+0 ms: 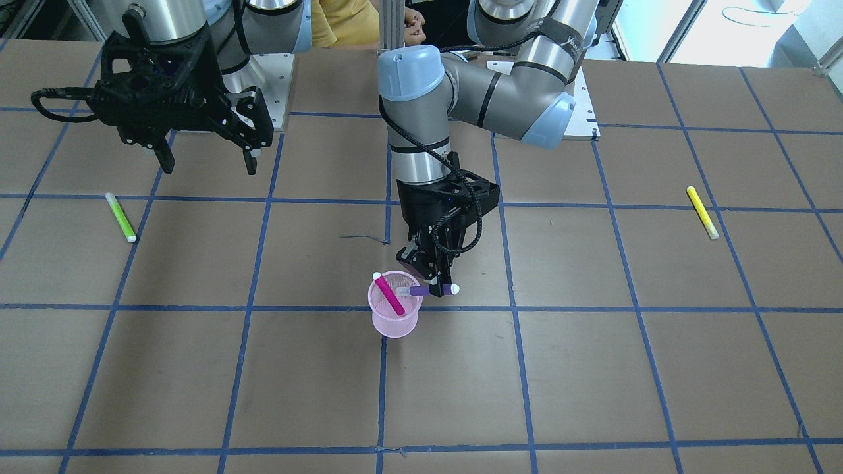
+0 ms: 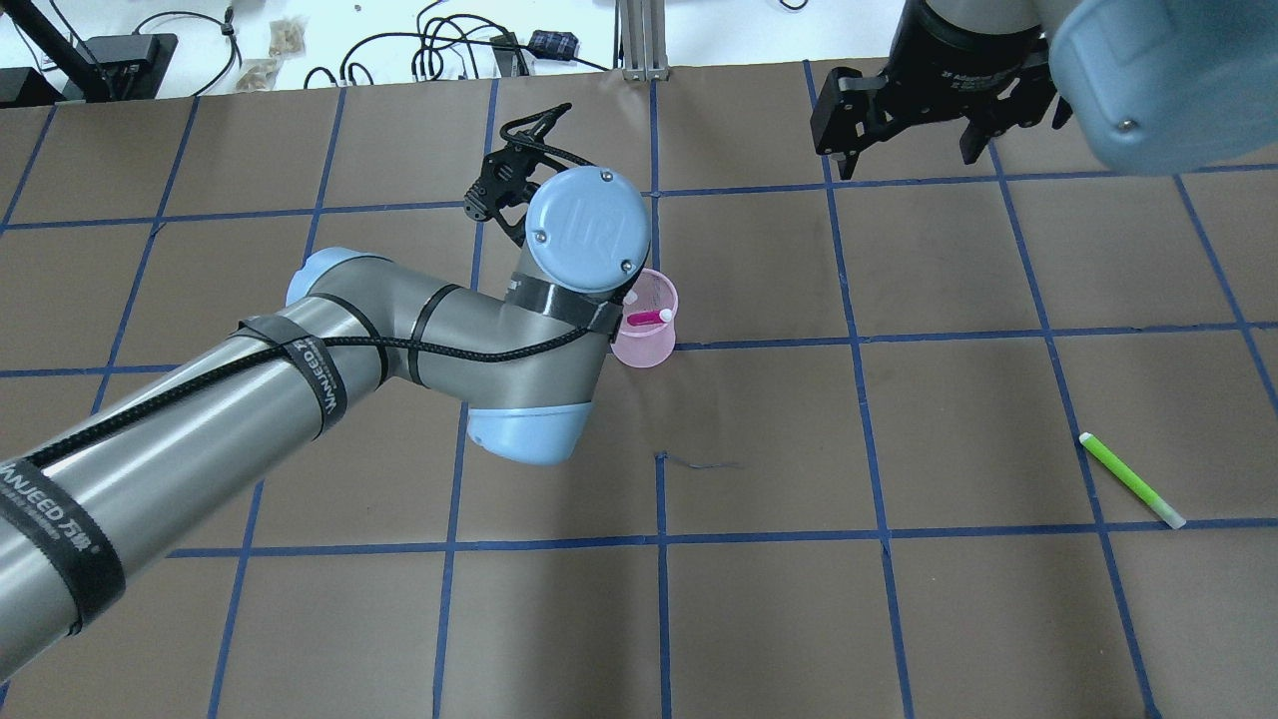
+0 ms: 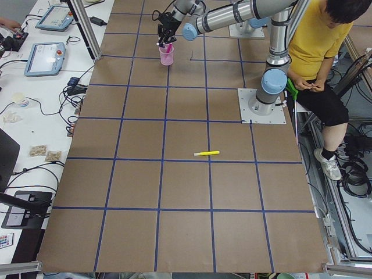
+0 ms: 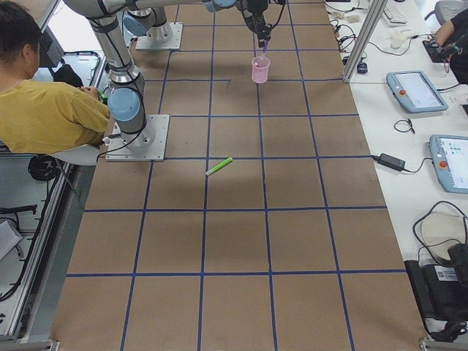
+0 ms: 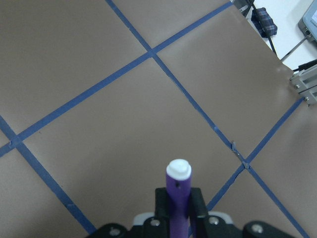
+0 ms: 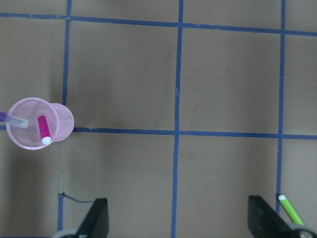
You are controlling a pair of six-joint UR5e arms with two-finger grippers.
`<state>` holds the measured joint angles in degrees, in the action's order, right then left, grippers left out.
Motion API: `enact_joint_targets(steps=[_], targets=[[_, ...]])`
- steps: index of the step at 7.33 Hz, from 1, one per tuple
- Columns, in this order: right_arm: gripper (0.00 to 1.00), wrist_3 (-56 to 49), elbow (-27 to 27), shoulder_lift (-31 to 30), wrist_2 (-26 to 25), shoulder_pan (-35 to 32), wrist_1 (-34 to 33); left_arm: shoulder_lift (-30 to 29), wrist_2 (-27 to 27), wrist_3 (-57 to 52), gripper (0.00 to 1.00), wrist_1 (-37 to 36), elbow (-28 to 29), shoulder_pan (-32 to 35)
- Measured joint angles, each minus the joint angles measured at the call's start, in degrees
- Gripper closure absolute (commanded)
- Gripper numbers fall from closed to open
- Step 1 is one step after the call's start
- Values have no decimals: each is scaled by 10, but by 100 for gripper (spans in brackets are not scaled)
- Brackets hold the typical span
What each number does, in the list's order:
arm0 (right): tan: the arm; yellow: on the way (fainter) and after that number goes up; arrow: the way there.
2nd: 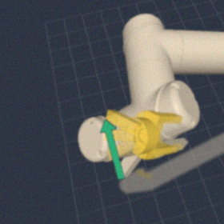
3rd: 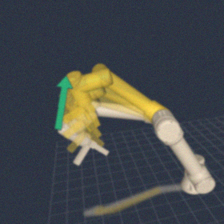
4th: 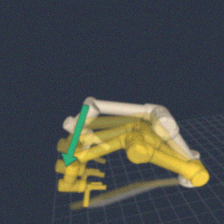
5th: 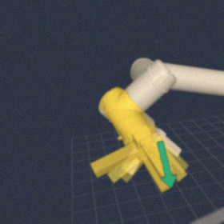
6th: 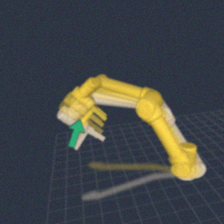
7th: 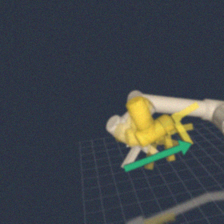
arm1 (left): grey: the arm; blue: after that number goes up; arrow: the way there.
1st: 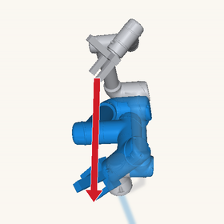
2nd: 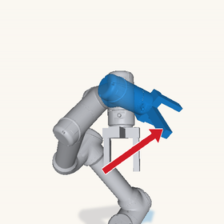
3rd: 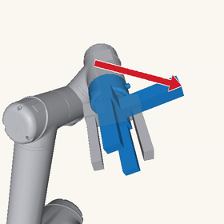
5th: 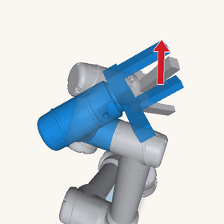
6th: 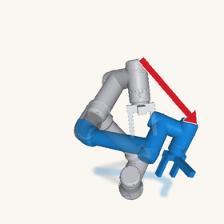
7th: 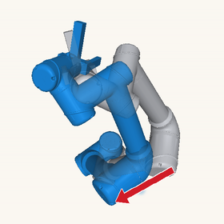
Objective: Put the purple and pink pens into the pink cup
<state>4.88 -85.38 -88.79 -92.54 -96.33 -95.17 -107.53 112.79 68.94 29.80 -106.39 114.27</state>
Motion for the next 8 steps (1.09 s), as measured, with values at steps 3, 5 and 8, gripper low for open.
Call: enact_joint_targets(steps=[3,5,8], targets=[[0,26,-1,-3,16,0,2,0,19,12,96,0,-16,14],[0,27,-3,-8,15,0,9,-2,20,29,96,0,-24,16],[0,25,-6,-9,13,0,12,-9,20,49,80,0,-24,21]])
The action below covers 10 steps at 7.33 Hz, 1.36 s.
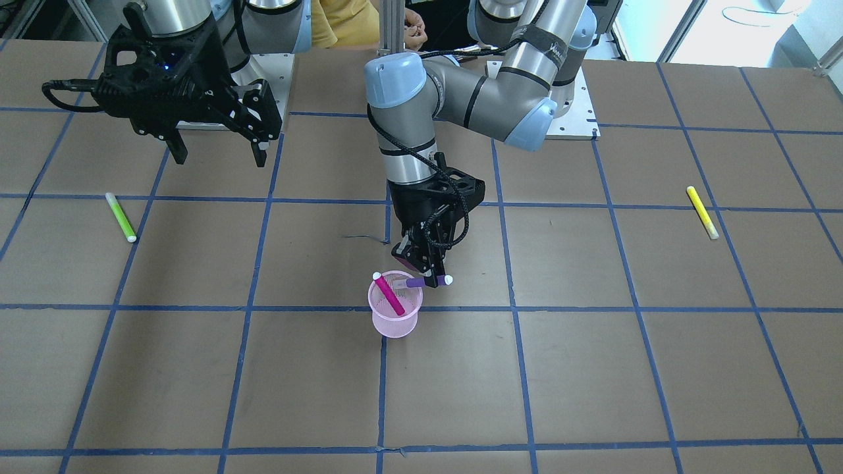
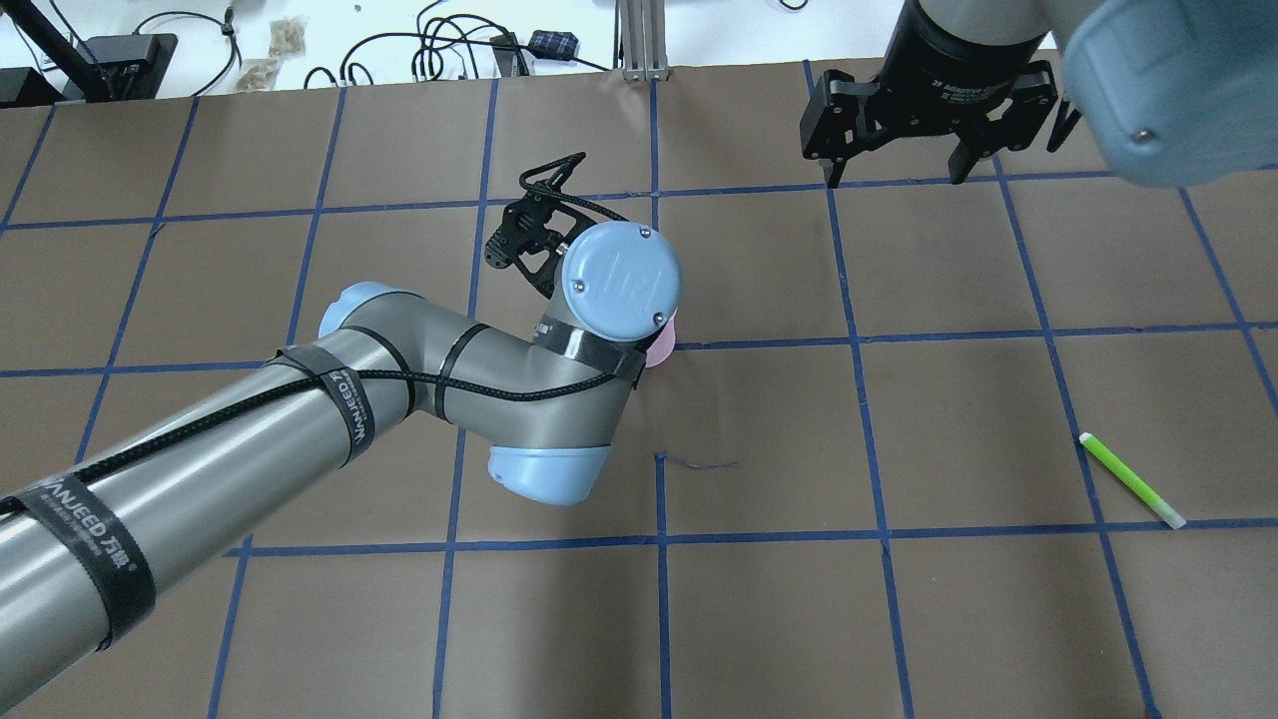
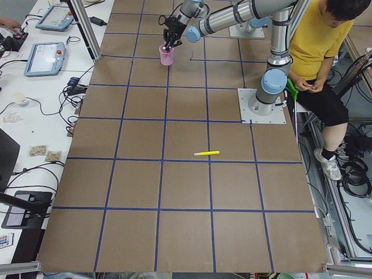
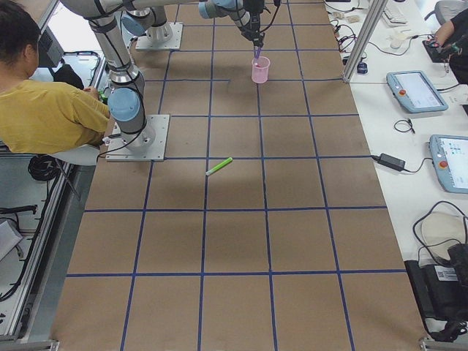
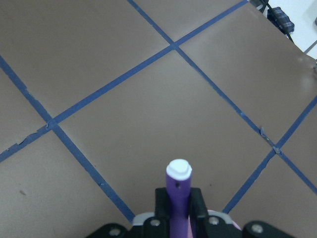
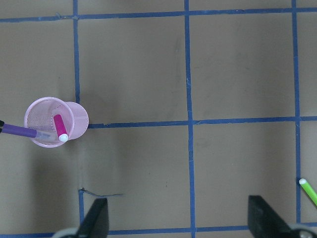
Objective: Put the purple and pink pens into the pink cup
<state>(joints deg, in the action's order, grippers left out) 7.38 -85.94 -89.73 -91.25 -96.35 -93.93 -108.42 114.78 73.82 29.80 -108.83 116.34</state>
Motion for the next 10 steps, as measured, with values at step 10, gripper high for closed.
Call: enact_joint_targets(steps=[10], targets=[[0,-1,-2,1,0,-1,0,34,-46,-159,0,36,2,-73]])
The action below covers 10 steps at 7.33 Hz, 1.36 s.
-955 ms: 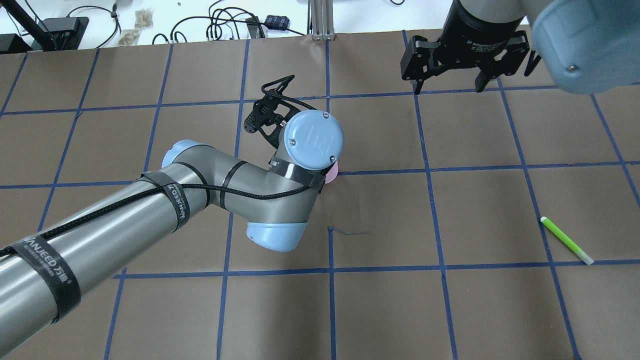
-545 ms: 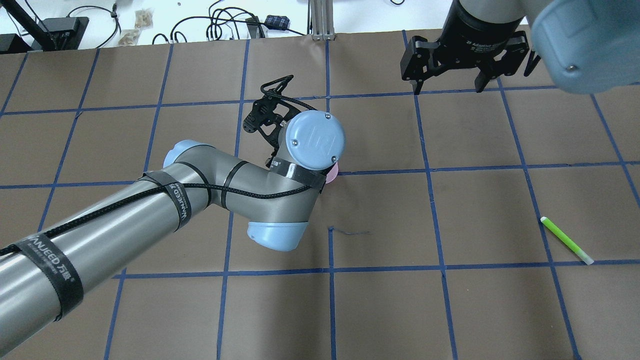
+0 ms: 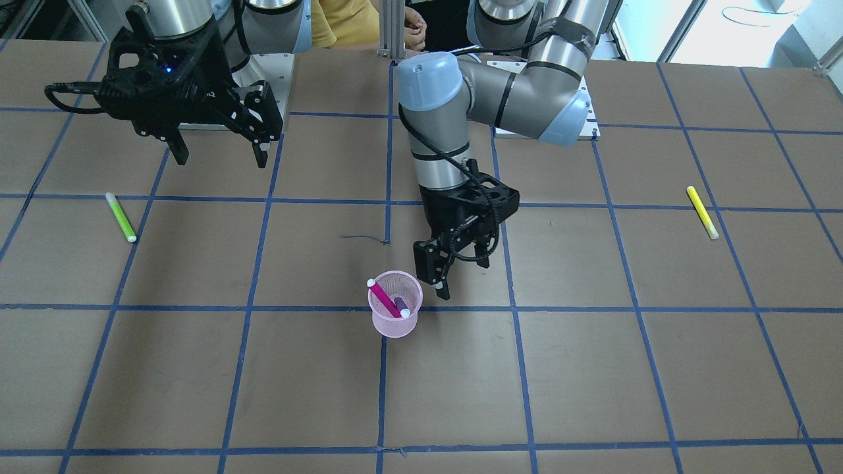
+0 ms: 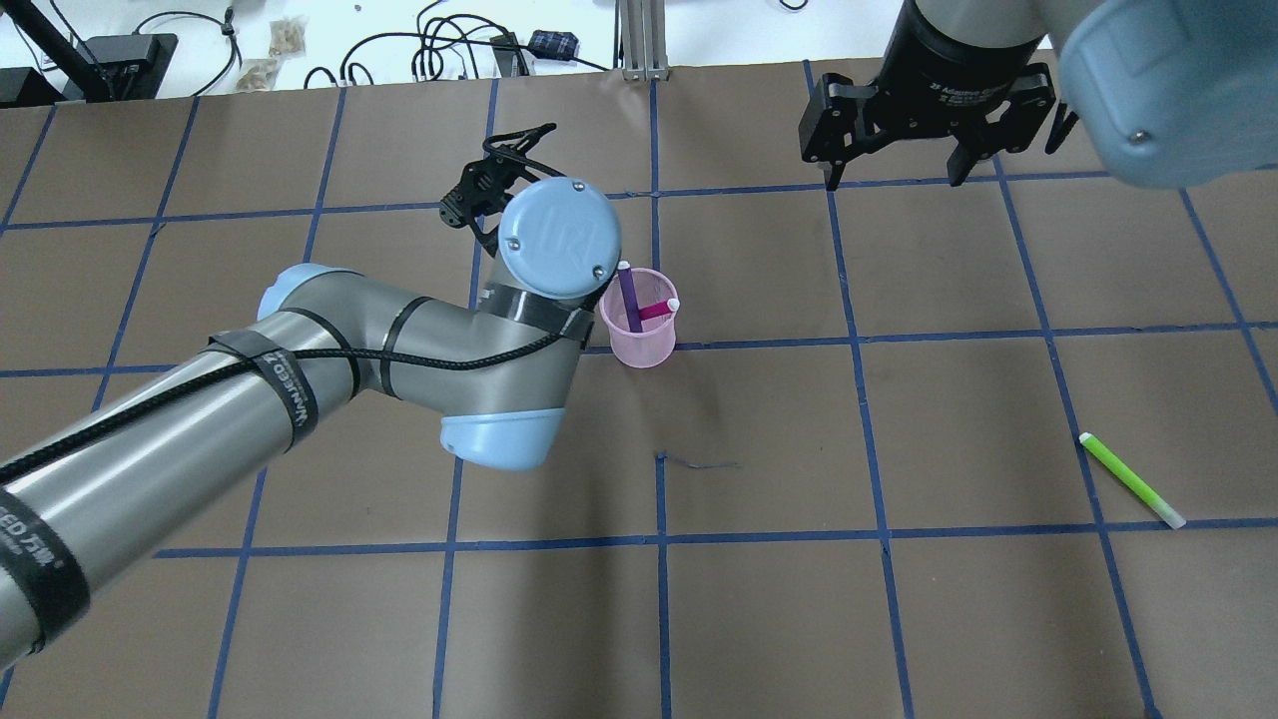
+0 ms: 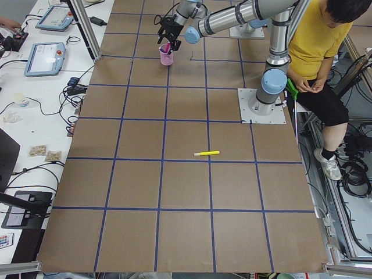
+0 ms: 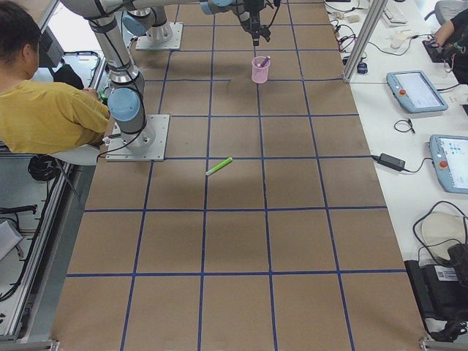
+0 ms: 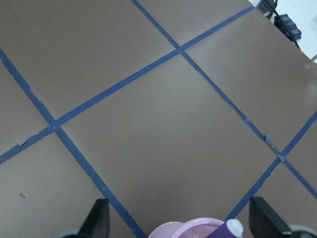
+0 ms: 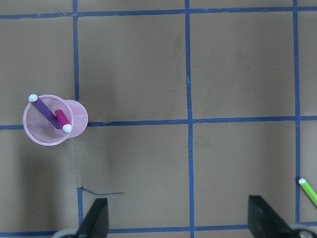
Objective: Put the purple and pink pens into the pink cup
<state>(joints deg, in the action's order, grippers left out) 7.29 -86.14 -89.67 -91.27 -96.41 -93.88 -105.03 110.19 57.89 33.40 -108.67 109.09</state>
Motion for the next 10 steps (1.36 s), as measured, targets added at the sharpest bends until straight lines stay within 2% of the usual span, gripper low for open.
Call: enact_joint_targets(steps=[2,4,6,7,8,10], targets=[[0,0,-3,-1,0,0,-1,45,-81,-141,0,96,5,-84],[0,0,-4,-1,0,0,-1,90,-134,-316,0,215,26,-156],[0,0,-4,-1,0,1,-1,127,-190,-502,0,389,87,-231],[0,0,-4,0,0,1,-1,142,-207,-557,0,467,123,-253],[0,0,-4,0,-1,1,-1,153,-212,-591,0,519,156,-253],[0,-1,-4,0,-1,1,-1,161,-204,-625,0,549,193,-209]])
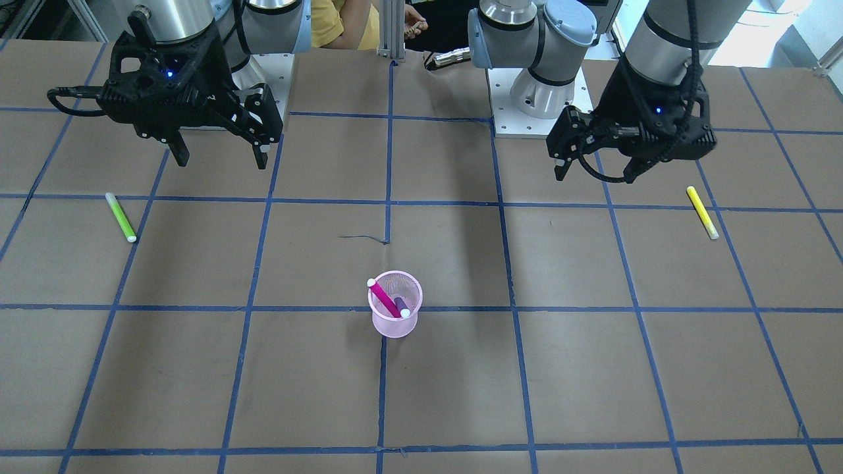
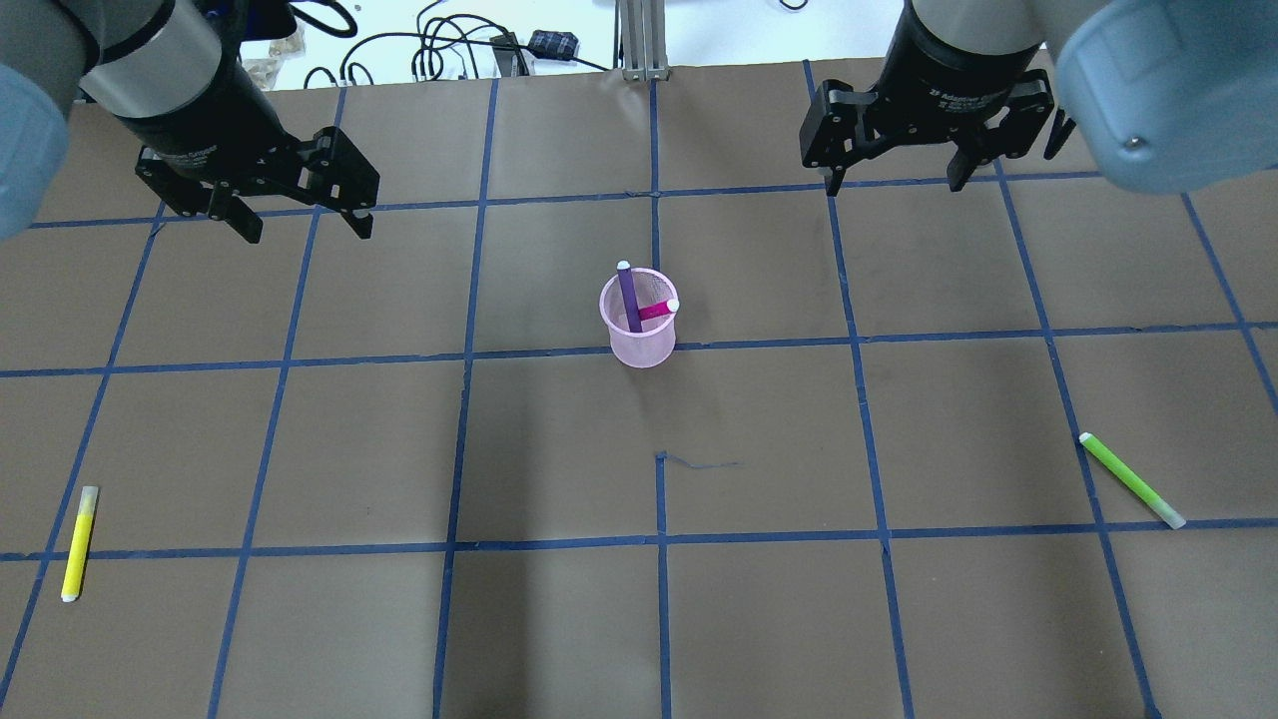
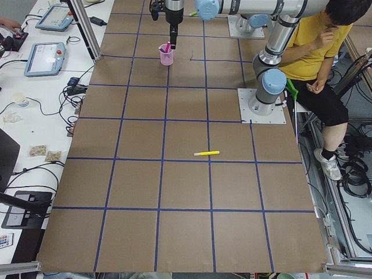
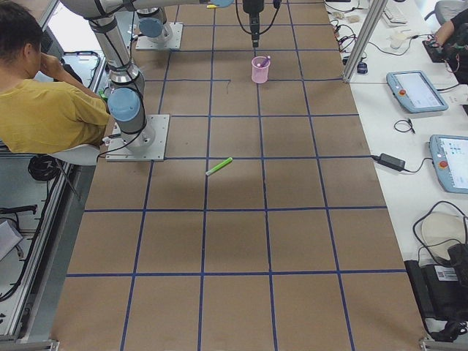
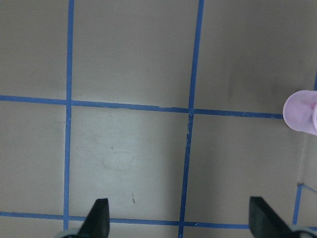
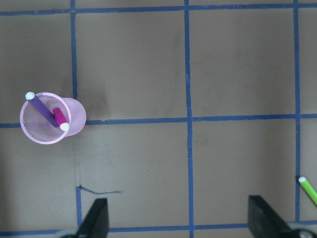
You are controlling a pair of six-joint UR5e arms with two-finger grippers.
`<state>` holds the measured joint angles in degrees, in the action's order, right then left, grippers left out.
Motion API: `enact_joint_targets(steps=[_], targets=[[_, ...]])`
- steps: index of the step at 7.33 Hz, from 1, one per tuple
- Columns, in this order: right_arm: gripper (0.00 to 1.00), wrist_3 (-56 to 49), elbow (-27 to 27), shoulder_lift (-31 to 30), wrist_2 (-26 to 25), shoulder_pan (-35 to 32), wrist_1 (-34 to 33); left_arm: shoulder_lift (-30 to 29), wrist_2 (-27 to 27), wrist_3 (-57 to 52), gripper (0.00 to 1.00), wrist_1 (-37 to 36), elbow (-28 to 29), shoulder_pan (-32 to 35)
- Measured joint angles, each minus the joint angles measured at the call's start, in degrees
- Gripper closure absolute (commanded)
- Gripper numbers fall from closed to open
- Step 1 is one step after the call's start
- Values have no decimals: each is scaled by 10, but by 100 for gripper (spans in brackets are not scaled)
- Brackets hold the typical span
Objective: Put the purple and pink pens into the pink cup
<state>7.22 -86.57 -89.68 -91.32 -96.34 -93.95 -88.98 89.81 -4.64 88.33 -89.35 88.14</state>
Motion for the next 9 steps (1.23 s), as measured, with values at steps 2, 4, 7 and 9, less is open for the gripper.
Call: enact_joint_targets(steps=[2,4,7,9], targets=[[0,0,0,0,0,0,0,1,20,-8,0,-2,8,12],[0,0,0,0,0,0,0,-10,-2,-7,0,-8,28,-8],[0,-1,0,0,0,0,0,-25,-4,-9,0,2,54,-17],[0,-6,0,0,0,0,0,-25,-5,-7,0,3,53,-16]])
